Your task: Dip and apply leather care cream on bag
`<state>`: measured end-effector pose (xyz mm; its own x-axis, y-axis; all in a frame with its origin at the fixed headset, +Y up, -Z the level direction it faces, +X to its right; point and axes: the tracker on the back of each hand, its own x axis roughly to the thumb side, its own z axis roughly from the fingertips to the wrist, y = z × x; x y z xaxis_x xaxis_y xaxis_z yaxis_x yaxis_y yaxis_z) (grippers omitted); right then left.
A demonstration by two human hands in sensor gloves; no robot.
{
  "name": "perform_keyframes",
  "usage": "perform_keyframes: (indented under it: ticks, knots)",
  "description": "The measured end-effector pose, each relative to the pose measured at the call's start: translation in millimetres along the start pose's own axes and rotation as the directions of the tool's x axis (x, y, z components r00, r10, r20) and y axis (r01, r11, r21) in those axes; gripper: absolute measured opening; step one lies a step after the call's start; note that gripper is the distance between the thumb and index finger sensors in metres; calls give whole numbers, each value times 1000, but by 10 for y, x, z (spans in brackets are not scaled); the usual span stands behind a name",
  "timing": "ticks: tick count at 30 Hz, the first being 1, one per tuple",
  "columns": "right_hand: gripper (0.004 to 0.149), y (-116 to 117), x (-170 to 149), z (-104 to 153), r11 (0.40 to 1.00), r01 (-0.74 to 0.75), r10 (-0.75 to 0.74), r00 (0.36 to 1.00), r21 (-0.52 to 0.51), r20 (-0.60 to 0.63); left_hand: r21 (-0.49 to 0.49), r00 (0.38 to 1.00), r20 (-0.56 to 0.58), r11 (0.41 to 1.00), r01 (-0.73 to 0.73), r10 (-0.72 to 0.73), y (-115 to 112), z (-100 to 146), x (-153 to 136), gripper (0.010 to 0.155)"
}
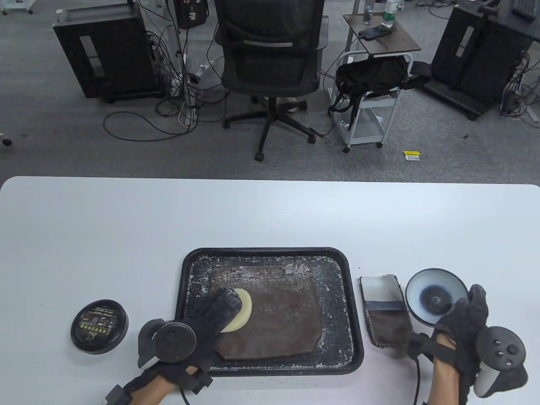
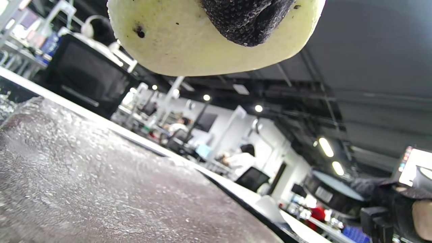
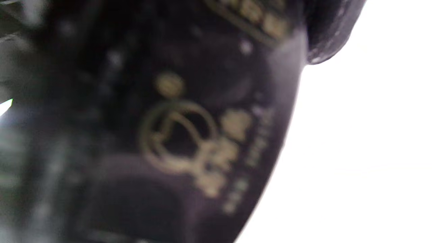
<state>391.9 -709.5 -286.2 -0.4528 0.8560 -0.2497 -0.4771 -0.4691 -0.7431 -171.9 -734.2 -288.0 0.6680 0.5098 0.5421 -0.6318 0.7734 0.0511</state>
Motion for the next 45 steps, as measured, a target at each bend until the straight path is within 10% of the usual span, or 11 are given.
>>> perform_keyframes:
  ticks: [31,36,45]
  knots:
    - [60,165,-509,-109,944,-318,329,913,84,-243,-52,998,44,997,50,-47,-54,15,51,60]
    - [65,189,-342,-95,928,-354,368,919,119,-140,-54,998,41,997,52,-49,-61,14,54,59]
    - [70,575,504,344,851,-453,316,847,267,429,-58,998,30,996,62,-60,-66,11,58,60]
